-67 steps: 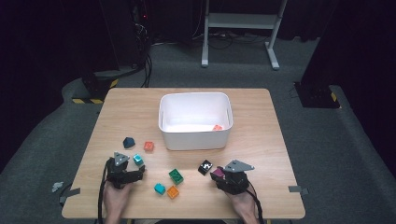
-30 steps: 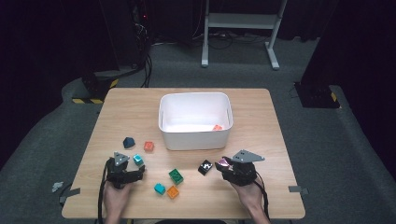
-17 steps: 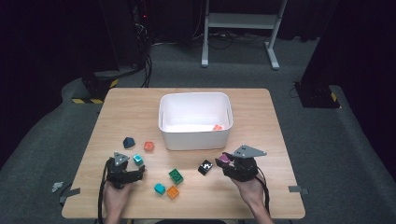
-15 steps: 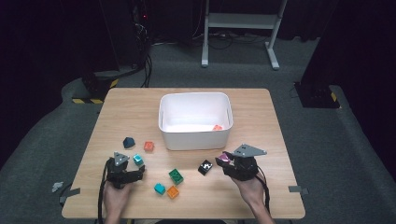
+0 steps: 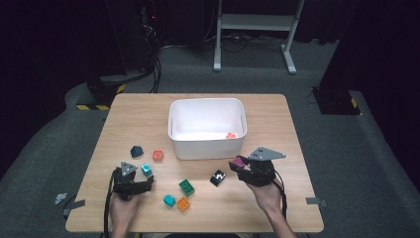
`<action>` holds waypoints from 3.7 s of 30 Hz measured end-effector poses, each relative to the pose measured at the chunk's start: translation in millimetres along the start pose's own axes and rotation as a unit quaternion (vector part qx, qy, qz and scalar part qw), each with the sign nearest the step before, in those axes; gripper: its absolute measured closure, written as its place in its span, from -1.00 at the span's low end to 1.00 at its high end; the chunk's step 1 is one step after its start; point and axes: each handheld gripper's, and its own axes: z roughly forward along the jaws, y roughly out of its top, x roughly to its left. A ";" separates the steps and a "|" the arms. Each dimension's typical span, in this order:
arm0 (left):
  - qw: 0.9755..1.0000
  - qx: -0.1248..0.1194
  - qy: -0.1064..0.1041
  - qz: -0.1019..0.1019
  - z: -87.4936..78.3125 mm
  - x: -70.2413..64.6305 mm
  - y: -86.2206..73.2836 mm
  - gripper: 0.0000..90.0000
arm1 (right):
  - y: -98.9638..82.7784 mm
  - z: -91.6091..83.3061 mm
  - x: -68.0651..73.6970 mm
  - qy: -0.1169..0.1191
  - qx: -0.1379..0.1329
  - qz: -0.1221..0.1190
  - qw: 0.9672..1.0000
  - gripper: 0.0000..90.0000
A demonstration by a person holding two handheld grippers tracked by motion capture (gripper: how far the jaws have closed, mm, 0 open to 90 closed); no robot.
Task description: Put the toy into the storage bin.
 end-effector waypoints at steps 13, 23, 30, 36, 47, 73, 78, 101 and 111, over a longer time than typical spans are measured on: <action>1.000 0.000 0.000 0.000 0.0 -0.1 0.0 -0.72 | 17.1 -8.3 -6.2 -0.010 -0.016 0.001 1.000 0.31; 1.000 0.000 0.000 0.000 0.0 -0.1 0.0 -0.72 | 33.1 -8.5 -10.0 -0.018 -0.020 -0.007 1.000 0.31; 1.000 0.000 0.000 0.000 0.0 0.0 0.0 -0.72 | 44.2 -6.5 -12.7 -0.022 -0.022 -0.008 0.999 0.31; 1.000 0.000 0.000 0.000 0.0 0.0 0.0 -0.72 | 52.4 -5.1 -14.1 -0.025 -0.024 -0.006 0.999 0.31; 1.000 0.000 0.000 0.000 0.0 0.0 0.0 -0.72 | 69.2 -0.9 -20.4 -0.028 -0.029 -0.006 0.999 0.31; 1.000 0.000 0.000 0.000 0.0 0.0 0.0 -0.72 | 85.5 24.1 -39.2 -0.046 -0.013 0.013 0.999 0.31; 1.000 0.000 0.000 0.000 0.0 0.0 0.0 -0.72 | 84.5 31.0 -43.1 -0.052 -0.006 0.016 0.998 0.31; 1.000 0.001 0.000 0.000 -0.1 0.0 0.0 -0.72 | 82.2 50.7 -53.4 -0.059 0.011 0.028 0.998 0.30; 1.000 0.000 0.000 0.000 -0.1 0.0 0.0 -0.72 | 81.5 52.6 -53.4 -0.059 0.010 0.025 0.998 0.11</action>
